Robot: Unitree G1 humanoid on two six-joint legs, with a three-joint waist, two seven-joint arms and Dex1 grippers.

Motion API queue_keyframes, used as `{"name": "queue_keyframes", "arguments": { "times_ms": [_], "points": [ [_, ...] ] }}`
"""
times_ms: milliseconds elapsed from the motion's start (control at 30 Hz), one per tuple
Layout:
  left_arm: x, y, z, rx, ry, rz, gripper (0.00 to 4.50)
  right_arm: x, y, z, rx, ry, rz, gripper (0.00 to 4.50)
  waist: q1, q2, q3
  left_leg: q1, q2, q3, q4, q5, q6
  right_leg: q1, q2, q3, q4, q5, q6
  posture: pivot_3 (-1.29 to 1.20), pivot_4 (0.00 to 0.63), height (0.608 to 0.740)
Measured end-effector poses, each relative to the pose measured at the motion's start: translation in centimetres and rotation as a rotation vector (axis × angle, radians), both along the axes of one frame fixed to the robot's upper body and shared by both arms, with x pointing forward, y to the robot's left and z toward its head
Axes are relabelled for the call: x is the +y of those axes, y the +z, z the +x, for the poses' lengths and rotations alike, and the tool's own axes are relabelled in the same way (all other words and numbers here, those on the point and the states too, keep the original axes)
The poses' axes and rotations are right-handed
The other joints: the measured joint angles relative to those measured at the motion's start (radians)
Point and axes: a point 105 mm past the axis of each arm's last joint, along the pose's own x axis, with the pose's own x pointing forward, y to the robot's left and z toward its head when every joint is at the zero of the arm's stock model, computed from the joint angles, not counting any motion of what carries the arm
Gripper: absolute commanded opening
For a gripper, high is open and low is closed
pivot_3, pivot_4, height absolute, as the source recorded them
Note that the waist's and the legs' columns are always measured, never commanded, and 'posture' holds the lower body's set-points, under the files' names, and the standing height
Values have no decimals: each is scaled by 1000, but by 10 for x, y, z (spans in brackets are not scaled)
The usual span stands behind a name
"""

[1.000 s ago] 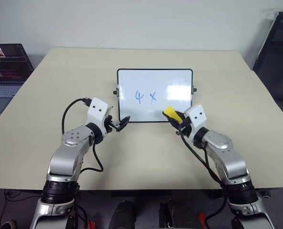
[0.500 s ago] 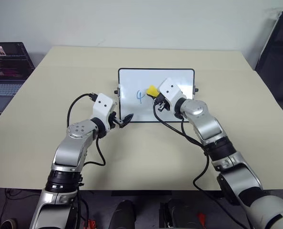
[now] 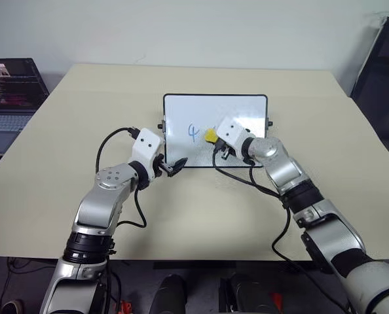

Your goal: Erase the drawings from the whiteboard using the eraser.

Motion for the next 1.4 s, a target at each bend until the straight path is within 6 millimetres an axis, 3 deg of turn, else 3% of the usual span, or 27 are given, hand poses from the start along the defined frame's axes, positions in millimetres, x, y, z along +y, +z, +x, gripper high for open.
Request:
{"name": "queue_keyframes", "arguments": {
  "times_ms": [167,367,500,800,933,1133,1300,1400],
  "points": [
    [-3,5,-2,-16,-10,1,4500,2,1,6,-48,-21,-7,1140,-1,0,0,3,0,1,0,0,0,0,0,1,5,0,0,0,150,740],
    [-3,4,-2,-15,-12,0,4500,-8,25,24,-131,-110,16,1140,-3,0,0,5,0,1,1,1,0,0,0,1,8,0,0,0,150,740],
    [-4,4,-2,-15,-13,0,4500,-8,22,21,-104,-84,4,1140,-4,0,0,5,0,1,0,1,0,0,0,1,8,0,0,0,150,740],
    [-4,0,-5,-3,-13,0,4500,1,-23,-13,53,77,-104,1139,-9,0,0,7,0,1,1,1,0,1,1,2,9,0,0,0,150,740],
    [-5,0,-5,-4,-17,0,4500,1,-14,-4,-12,22,-81,1138,-12,0,0,9,0,2,1,1,0,2,1,3,11,0,0,0,150,740],
    [-5,0,-5,-5,-18,0,4500,-13,14,16,-115,-88,-36,1127,-14,0,0,9,0,3,0,1,0,2,1,3,10,0,0,0,150,740],
    [-6,-1,-5,-4,-20,-4,4500,-14,12,13,-89,-66,-51,1126,-14,0,0,9,0,3,0,1,0,2,1,4,10,0,0,0,150,740],
    [-6,-1,-5,-3,-20,-4,4500,-11,-1,3,-37,-13,-82,1126,-14,0,0,9,0,3,0,1,0,2,1,4,9,0,0,0,150,740]
  ]
}}
